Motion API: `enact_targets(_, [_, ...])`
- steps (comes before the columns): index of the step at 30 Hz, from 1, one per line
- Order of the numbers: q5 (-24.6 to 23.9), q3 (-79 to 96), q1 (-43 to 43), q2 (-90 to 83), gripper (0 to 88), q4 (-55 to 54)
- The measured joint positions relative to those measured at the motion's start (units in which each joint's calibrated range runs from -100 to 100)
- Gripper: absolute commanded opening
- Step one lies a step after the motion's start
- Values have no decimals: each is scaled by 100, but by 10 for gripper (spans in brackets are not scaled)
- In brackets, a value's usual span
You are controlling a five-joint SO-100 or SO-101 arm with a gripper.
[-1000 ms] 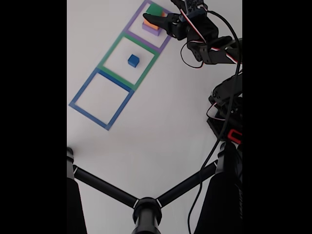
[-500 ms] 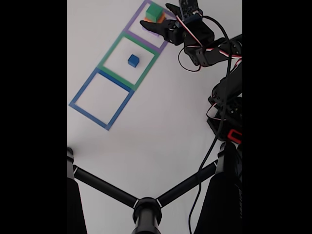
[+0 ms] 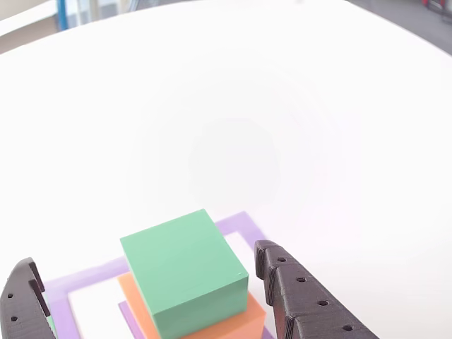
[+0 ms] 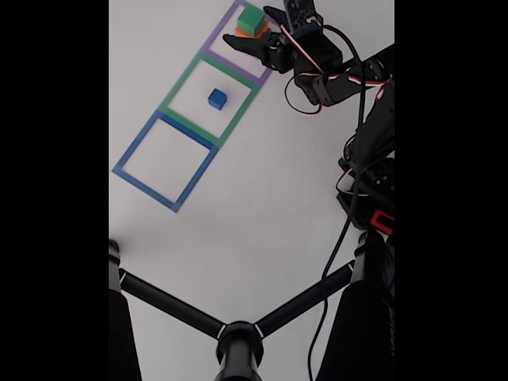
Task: Tower of hanoi
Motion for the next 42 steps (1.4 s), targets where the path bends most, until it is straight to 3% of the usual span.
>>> enact_targets(28, [0, -157, -188, 287, 136, -16])
enact_targets(42, [0, -157, -196, 287, 89, -16])
